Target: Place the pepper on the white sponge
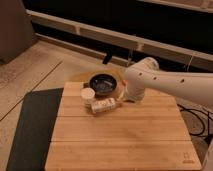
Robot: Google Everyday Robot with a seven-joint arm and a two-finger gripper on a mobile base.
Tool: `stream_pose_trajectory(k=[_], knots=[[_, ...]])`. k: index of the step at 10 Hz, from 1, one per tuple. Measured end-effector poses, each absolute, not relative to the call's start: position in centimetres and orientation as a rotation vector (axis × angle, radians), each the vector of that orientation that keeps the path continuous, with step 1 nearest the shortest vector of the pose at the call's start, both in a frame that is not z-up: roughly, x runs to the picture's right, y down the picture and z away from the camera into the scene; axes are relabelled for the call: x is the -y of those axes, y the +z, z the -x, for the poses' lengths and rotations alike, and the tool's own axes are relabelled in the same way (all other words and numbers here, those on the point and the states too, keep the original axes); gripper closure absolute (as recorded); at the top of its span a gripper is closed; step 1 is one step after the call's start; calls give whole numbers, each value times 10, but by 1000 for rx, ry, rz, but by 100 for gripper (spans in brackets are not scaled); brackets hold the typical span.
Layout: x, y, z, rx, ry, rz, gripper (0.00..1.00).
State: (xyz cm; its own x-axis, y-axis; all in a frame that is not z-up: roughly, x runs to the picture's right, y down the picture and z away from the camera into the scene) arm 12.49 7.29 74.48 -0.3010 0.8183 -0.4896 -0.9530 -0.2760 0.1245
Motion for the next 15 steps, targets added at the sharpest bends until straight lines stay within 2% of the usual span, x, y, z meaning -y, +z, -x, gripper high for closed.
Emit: stream_pose_trajectory(k=[5, 10, 12, 15], knots=[[-65, 753, -140, -495, 1842, 348, 35], [24, 817, -222, -472, 1790, 113, 35], [53, 845, -237, -414, 1785, 123, 35], [66, 874, -236, -329, 1743, 261, 35]])
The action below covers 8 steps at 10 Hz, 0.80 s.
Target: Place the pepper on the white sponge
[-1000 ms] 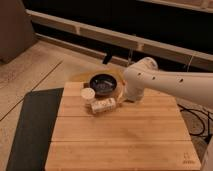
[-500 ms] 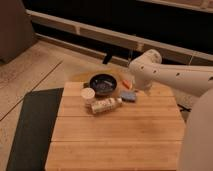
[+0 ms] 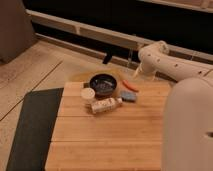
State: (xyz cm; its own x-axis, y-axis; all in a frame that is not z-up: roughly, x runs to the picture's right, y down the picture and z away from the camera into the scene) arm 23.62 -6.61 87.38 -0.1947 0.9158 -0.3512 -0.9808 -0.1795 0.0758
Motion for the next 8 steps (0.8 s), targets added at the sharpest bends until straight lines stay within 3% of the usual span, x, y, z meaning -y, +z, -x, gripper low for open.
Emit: stream_pose_trajectory(k=[4, 8], knots=[[62, 901, -220, -304, 1617, 411, 35], [61, 902, -219, -295, 1582, 422, 35]])
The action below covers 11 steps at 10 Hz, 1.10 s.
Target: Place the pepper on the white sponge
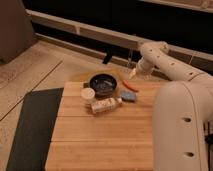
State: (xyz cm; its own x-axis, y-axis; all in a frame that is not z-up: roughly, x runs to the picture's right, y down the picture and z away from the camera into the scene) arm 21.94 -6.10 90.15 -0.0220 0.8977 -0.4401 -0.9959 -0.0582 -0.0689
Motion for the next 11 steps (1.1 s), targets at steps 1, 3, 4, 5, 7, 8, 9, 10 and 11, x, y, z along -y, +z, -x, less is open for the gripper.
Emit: stream_pose_trajectory(k=[1, 3, 4, 5, 7, 8, 9, 10, 11], knots=[[63, 899, -217, -267, 1537, 422, 35], [76, 896, -211, -198, 1402, 399, 35], [86, 897, -211, -165, 1316, 376, 35], [92, 897, -213, -148, 1266, 362, 35], [92, 907, -220, -132, 1229, 369, 35], [89, 915, -223, -126, 1224, 389, 35], [85, 924, -225, -122, 1223, 414, 35], [80, 934, -223, -118, 1215, 443, 35], [75, 946, -216, -113, 1195, 481, 35]])
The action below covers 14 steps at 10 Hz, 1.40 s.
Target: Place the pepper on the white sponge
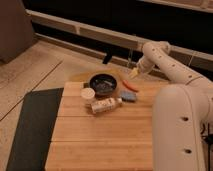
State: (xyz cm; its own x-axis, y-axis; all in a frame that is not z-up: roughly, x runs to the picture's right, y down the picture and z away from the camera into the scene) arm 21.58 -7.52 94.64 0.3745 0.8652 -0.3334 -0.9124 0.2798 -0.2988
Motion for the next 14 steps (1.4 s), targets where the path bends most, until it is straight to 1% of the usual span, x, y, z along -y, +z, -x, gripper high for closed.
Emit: stream_pose_trajectory(k=[3, 7, 12, 14], knots=[[62, 971, -197, -117, 1144, 564, 35], [45, 996, -209, -185, 1139, 596, 35], [13, 1018, -192, -282, 1090, 659, 35], [4, 1021, -192, -313, 1097, 674, 35]])
